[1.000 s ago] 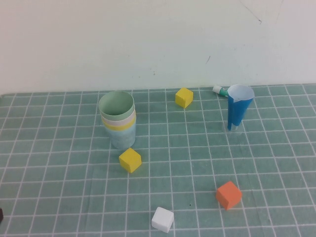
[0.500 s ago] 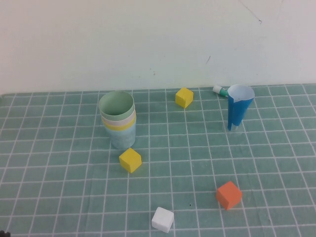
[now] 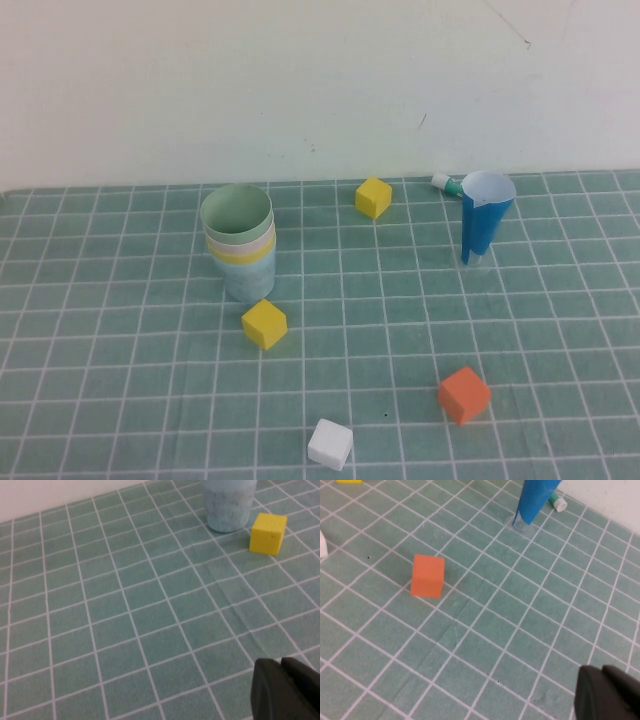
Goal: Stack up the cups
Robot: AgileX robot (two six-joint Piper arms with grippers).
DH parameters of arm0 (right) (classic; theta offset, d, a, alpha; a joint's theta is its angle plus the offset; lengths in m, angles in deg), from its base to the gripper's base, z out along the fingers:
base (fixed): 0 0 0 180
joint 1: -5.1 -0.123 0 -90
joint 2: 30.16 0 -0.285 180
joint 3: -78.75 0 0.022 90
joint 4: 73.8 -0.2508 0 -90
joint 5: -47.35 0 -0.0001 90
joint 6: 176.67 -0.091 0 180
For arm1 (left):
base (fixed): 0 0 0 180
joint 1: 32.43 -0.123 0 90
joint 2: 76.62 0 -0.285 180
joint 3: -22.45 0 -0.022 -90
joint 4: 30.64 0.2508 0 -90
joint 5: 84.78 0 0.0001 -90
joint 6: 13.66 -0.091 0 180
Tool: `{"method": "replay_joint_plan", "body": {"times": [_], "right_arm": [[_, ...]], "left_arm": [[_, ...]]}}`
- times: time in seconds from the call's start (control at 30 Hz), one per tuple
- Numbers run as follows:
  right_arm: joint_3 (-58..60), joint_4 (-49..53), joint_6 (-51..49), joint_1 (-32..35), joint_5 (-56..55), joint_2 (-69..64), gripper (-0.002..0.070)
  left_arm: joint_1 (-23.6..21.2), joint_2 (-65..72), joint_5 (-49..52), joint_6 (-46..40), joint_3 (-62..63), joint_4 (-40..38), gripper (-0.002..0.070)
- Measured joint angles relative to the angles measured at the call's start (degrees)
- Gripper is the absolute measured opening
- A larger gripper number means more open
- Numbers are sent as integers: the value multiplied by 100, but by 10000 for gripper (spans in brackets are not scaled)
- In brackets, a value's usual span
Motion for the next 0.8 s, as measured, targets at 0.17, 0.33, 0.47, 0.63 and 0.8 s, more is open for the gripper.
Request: {"method": "replay_joint_plan", "body": {"times": [0.17, 0.33, 0.47, 0.63, 0.8], "right_arm": [[0, -11, 0, 0, 4, 0, -1], [0, -11, 0, 0, 4, 0, -1], [0, -11, 0, 0, 4, 0, -1], [0, -11, 0, 0, 4, 0, -1], [0, -11, 0, 0, 4, 0, -1]], "left_arm": [[-60, -152, -186, 215, -309, 210, -1], [-390, -164, -829, 977, -637, 254, -1], [-645, -176, -1066, 1264, -677, 254, -1], [-861, -176, -1067, 1307, -677, 232, -1], [-861, -176, -1077, 1318, -679, 145, -1]]}}
